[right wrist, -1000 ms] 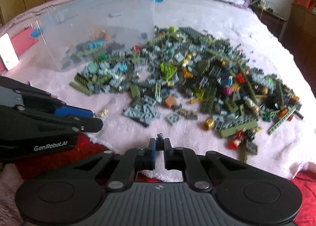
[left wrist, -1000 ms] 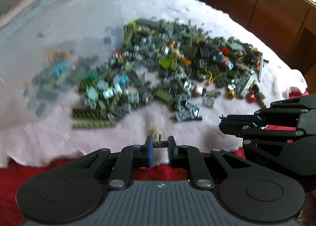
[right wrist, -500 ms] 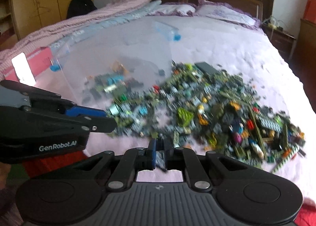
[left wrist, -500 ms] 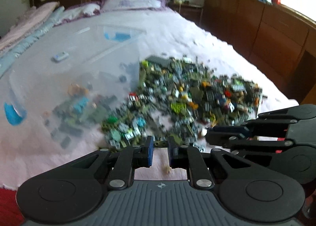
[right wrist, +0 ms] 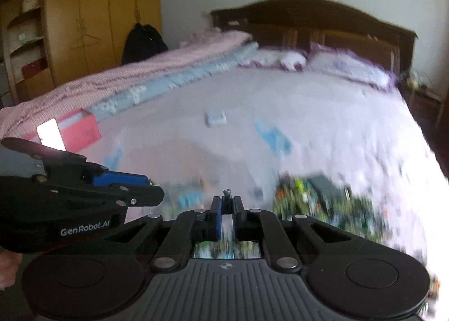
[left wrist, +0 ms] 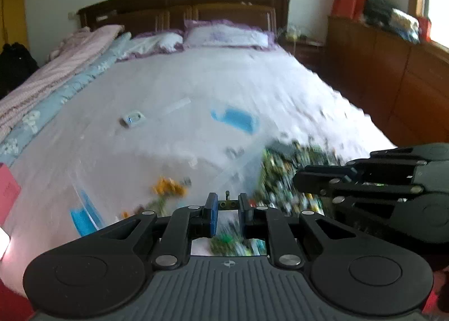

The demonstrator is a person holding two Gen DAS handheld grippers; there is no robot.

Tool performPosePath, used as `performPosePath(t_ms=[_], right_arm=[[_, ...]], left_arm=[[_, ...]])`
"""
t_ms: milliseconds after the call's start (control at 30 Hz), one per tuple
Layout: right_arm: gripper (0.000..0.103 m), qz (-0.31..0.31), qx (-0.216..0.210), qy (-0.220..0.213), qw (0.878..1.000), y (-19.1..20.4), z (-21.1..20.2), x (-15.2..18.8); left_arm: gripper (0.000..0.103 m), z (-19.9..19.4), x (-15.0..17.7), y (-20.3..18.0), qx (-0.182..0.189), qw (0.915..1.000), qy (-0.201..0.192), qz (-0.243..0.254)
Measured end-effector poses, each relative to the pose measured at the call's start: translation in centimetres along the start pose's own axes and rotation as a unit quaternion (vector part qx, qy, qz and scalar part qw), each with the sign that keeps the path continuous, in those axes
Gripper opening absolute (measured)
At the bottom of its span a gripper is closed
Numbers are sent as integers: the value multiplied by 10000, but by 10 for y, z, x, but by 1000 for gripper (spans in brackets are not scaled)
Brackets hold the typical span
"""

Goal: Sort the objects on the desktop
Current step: 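Carry both pieces over the clear bin and open both tools to drop them, then bring both open tools back over the Lego pile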

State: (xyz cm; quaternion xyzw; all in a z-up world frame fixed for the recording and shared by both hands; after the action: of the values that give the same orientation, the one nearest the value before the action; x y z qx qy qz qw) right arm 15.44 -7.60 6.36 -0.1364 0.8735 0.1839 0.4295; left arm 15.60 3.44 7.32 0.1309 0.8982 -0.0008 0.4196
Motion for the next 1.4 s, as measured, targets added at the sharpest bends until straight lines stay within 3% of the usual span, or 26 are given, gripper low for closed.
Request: performPosePath(t_ms=[100, 200, 400, 500, 633, 700, 1100, 1400], right_arm=[[8, -202, -120, -100, 9997, 11, 22, -31], [8, -291, -115, 42, 9995, 19, 51, -51], [15, -88, 9, 302, 9995, 18, 97, -66], [21, 32, 20, 260, 9997, 13, 97, -64], [29, 182, 38, 148, 9997, 1, 80, -60], [33, 237, 61, 124, 9996, -6, 67, -51], [39, 535, 552, 488, 9958, -59, 6, 58], [37, 1191, 942, 746, 9856, -92, -19, 136]], left_arm=[[17, 16, -18, 22, 9, 10000, 27, -86], [18, 39, -24, 43, -233, 9994, 239, -27], [39, 60, -16, 65, -405, 9974, 554, -228], [54, 57, -10, 70, -379, 9974, 525, -331], [60, 46, -8, 63, -257, 9986, 359, -308], [71, 38, -6, 53, -222, 9991, 240, -252], [81, 3, 20, -23, 243, 9997, 86, -4], [80, 27, 85, -57, 491, 9957, 783, -24]])
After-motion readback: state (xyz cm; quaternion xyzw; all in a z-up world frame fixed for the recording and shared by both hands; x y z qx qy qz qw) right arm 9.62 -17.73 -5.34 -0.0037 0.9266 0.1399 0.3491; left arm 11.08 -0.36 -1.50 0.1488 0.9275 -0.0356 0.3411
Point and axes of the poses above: each gripper's, at about its wrist camera, not at the fingertips, and z roughly the way its jaws point, y to its left, x to its underside, the point moved 9 cm from there along z, roughly the way its jaws point, and after that the axes turned 9 degrees about z, right-handed, at the moved point
